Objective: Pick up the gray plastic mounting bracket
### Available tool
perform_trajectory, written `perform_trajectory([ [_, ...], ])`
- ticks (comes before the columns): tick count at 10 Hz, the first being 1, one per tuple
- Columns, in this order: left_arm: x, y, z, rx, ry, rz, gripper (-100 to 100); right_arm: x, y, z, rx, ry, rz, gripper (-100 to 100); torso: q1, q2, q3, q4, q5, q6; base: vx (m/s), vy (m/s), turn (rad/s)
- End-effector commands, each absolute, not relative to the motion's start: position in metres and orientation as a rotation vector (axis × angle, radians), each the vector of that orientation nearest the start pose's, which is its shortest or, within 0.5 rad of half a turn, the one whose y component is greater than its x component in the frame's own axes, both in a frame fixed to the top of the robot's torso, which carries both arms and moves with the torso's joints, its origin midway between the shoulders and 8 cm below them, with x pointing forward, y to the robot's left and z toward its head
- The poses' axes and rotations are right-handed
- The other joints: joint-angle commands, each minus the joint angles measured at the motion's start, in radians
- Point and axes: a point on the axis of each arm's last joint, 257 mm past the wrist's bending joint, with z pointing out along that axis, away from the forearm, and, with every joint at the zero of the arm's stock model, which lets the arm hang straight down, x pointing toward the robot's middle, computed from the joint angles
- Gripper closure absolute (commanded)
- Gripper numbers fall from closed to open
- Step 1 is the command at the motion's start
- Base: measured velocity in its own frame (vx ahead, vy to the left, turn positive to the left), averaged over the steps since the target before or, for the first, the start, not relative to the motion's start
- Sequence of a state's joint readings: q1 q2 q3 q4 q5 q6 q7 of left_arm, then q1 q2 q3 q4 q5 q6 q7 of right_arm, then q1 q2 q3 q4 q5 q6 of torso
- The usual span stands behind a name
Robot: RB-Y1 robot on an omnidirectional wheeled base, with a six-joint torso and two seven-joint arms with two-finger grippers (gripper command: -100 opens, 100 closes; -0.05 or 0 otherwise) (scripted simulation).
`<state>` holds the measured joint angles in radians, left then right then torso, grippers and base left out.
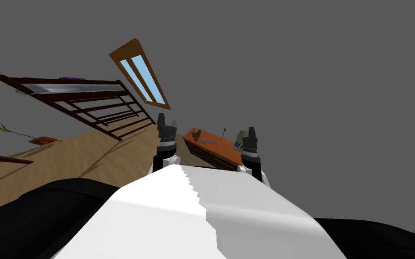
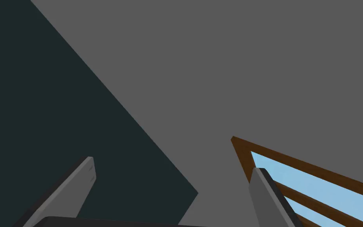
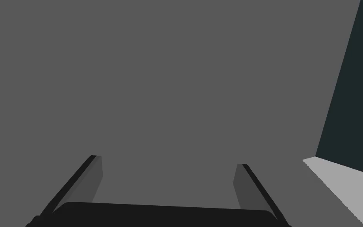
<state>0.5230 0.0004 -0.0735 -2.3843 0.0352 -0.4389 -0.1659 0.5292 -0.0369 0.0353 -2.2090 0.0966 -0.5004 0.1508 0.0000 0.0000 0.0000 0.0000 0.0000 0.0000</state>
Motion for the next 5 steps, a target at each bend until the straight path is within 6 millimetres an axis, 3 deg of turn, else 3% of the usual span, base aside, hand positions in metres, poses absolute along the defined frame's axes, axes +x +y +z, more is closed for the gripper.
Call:
perform_trajectory([
  [1,0.337,0.255,0.047,-0.597,0.651,-1.270,-100,0.357,-0.259,-0.020,0.581,0.805,1.110,0,0.000,0.000,0.000,0.000,0.000,0.000,-0.065,0.043,-0.115],
  [5,0.349,0.242,0.025,-0.604,0.755,-1.352,-100,0.358,-0.259,-0.019,0.581,0.805,1.110,0,0.006,0.007,0.004,0.002,0.001,0.000,-0.098,0.076,-0.147],
])
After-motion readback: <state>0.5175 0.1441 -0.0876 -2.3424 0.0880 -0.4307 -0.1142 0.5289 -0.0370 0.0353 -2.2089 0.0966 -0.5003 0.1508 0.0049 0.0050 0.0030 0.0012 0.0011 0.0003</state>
